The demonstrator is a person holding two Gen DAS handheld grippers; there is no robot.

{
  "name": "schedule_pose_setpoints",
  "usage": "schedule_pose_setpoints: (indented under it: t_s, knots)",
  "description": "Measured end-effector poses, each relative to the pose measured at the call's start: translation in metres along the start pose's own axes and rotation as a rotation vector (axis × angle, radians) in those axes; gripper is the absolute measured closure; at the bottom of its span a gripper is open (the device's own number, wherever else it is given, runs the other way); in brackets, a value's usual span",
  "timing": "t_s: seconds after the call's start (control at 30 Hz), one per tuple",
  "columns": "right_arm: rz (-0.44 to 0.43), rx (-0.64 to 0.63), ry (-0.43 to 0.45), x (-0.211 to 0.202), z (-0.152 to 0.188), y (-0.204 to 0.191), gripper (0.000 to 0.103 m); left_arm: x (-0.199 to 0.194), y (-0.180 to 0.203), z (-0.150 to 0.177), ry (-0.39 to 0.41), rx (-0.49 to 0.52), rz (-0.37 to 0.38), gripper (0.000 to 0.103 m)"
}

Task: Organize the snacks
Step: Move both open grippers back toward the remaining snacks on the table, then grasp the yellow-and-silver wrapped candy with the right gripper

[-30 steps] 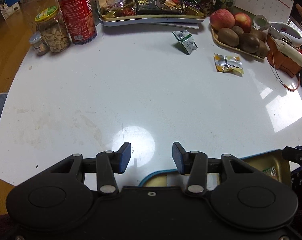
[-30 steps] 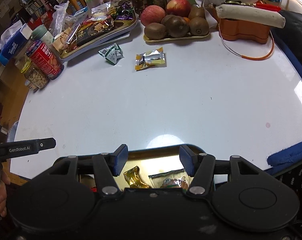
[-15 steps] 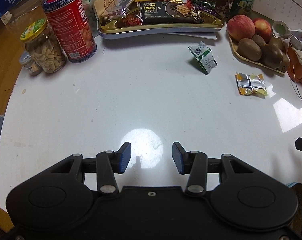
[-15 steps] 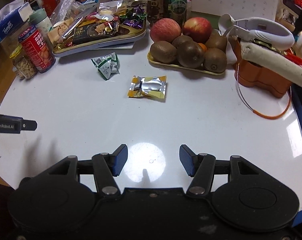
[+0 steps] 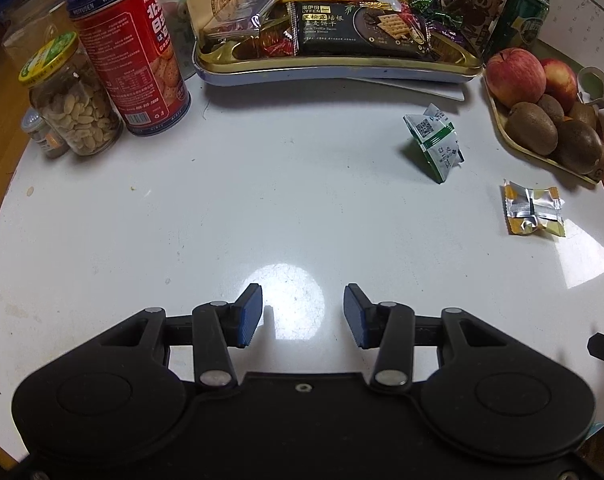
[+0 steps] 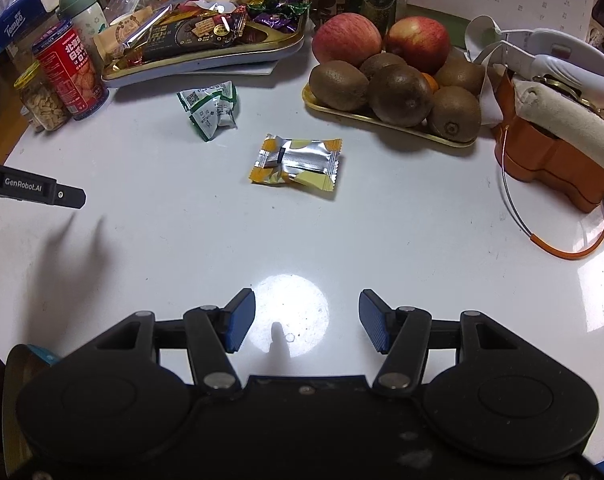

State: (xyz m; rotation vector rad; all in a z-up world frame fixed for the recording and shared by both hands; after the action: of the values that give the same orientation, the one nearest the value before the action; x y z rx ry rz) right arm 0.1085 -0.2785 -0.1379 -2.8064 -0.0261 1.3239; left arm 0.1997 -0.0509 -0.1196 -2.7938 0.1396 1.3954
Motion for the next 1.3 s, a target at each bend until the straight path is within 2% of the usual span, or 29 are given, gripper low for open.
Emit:
schedule_pose_setpoints:
  t_s: [0.2,0.33,0.43,0.6,0.83,1.03,1.13,1.3]
  knots:
    - [-0.006,-0.018,-0.012,0.008,-0.001,0.002,0.042,-0.001,0.007,-0.007,0.023,0.021,0.014,0.05]
    - [-0.015,-0.084,0.013,0.012,-0.009,-0.001,0.042,0.001,0.01,-0.007,0.018,0.03,0.026,0.05]
    - [-0.039,-0.163,0.046,0.014,-0.019,-0.006,0.042,0.004,0.011,-0.006,0.012,0.032,0.029,0.05]
    - [-0.07,-0.378,0.087,0.023,-0.032,-0.017,0.042,0.007,0.013,-0.008,0.005,0.038,0.036,0.05]
    - [-0.126,-0.626,0.103,0.046,-0.059,-0.017,0.042,0.015,0.013,-0.008,-0.018,0.037,0.034,0.05]
    - [-0.19,-0.726,0.087,0.068,-0.077,-0.015,0.042,0.019,0.01,-0.008,-0.03,0.03,0.029,0.05]
    - [-0.195,-0.783,0.092,0.079,-0.081,-0.016,0.042,0.022,0.007,-0.009,-0.041,0.022,0.028,0.05]
    - [-0.294,-0.82,0.059,0.09,-0.082,-0.025,0.041,0.027,0.003,-0.009,-0.062,-0.01,0.029,0.05]
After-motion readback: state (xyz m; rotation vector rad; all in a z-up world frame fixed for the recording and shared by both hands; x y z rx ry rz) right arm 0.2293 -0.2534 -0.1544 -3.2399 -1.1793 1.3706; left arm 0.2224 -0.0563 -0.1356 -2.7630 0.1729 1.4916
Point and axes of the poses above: each gripper's, at about its wrist camera, not at the fingertips, and x roughly the way its jaws point, y to its right, z to its underside, the point moved 4 cm from there along x, roughly the way its jaws point, and after that the axes turned 14 degrees about y, right-handed, at the moved point
